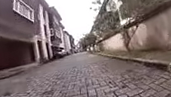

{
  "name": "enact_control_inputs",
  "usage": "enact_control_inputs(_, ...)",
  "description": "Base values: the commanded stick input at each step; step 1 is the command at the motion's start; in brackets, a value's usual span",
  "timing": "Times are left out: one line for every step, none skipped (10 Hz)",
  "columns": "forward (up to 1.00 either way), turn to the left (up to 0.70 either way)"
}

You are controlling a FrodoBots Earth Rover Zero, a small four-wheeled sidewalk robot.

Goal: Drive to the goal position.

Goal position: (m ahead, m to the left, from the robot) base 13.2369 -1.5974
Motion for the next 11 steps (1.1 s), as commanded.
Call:
enact_control_inputs(0.69,0.03)
enact_control_inputs(0.69,0.03)
enact_control_inputs(0.69,0.03)
enact_control_inputs(0.69,0.03)
enact_control_inputs(0.69,0.03)
enact_control_inputs(0.69,0.03)
enact_control_inputs(0.69,0.03)
enact_control_inputs(0.69,0.03)
enact_control_inputs(0.69,0.03)
enact_control_inputs(0.69,0.03)
enact_control_inputs(0.69,0.03)
